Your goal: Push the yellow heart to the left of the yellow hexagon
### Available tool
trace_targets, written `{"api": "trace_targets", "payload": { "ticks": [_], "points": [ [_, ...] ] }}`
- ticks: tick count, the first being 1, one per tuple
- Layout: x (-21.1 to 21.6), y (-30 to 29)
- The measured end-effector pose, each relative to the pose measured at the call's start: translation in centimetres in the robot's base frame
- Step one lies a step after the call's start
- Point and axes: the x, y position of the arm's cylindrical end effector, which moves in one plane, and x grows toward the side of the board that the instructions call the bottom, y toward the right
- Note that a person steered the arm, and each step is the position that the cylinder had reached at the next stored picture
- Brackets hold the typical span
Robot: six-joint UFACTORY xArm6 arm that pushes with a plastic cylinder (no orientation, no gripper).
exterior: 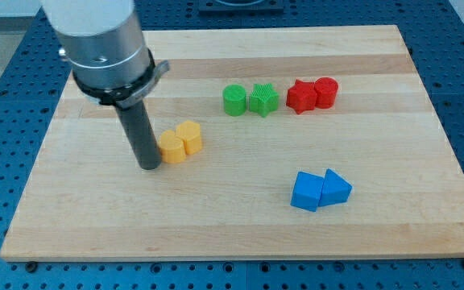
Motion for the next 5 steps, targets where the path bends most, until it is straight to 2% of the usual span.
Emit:
{"api": "trace_targets", "payload": {
  "ticks": [2,4,5],
  "points": [
    [-0.5,5.7],
    [-5.7,5.8],
    [-5.0,5.8]
  ]
}}
